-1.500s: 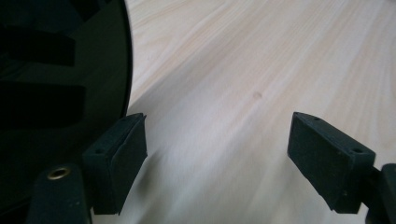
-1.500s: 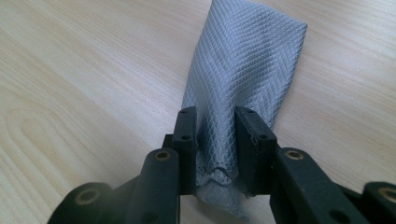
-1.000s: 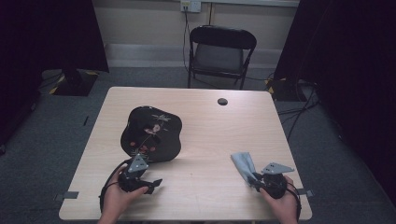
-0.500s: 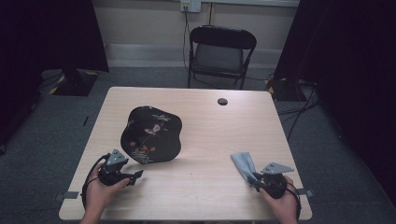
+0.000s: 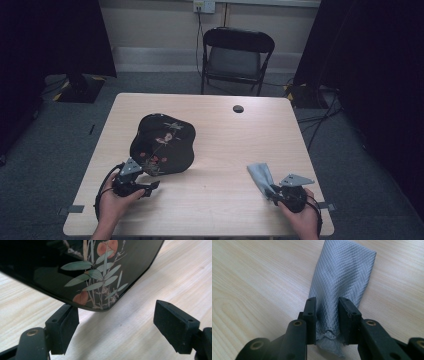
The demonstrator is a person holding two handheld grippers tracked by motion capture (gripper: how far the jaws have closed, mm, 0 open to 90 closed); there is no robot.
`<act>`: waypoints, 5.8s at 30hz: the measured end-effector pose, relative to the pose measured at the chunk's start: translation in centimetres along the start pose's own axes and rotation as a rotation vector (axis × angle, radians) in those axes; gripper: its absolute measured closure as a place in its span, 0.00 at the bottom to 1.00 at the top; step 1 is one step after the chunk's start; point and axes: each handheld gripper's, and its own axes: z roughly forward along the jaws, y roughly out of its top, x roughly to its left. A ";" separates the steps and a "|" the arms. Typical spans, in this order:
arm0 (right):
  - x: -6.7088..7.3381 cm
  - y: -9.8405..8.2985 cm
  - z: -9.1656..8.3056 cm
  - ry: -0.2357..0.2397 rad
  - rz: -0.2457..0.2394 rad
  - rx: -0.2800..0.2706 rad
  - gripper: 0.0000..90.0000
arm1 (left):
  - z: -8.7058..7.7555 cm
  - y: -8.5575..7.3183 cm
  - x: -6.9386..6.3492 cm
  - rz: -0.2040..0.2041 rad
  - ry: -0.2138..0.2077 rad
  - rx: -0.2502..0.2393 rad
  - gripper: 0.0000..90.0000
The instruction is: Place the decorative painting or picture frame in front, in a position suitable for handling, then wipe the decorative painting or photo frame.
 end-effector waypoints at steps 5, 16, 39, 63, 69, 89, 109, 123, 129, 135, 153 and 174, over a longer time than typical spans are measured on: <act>0.0 0.0 0.0 -0.002 0.000 0.002 0.76 | -0.2 -0.2 -1.1 0.019 -0.032 0.006 0.24; 0.0 0.0 0.0 -0.003 0.000 0.003 0.76 | -0.5 -0.4 -3.4 0.039 -0.115 -0.001 0.28; 0.0 0.0 0.0 -0.003 0.002 0.004 0.76 | -1.8 0.7 -1.3 -0.123 -0.068 -0.093 0.56; 0.1 0.1 0.0 -0.007 -0.001 0.008 0.76 | -0.9 2.2 -2.7 -0.061 -0.088 -0.002 0.87; 0.1 0.1 0.0 -0.007 -0.001 0.009 0.76 | -0.2 2.8 -3.6 -0.039 -0.114 0.004 0.87; 0.3 0.3 0.1 0.003 0.007 0.007 0.68 | 2.2 4.8 -6.4 0.022 -0.198 0.031 0.87; -0.1 1.8 0.9 -0.038 0.085 0.038 0.49 | 0.9 4.0 -5.3 -0.074 -0.196 0.065 0.58; 0.5 2.3 1.7 -0.069 0.146 0.062 0.74 | 0.7 4.2 -5.2 -0.056 -0.192 0.040 0.41; 0.7 2.3 1.7 -0.048 0.157 0.050 0.85 | 0.6 4.3 -5.3 -0.066 -0.199 0.044 0.37; 0.9 2.3 1.6 -0.055 0.153 0.055 0.88 | 0.4 4.5 -5.5 -0.091 -0.205 0.047 0.29; 1.1 2.8 1.0 0.007 0.143 0.075 0.90 | 0.5 4.9 -5.7 -0.111 -0.219 0.048 0.36; 3.3 5.3 0.7 0.093 0.018 0.087 0.90 | 0.5 5.4 -5.7 -0.091 -0.184 0.059 0.71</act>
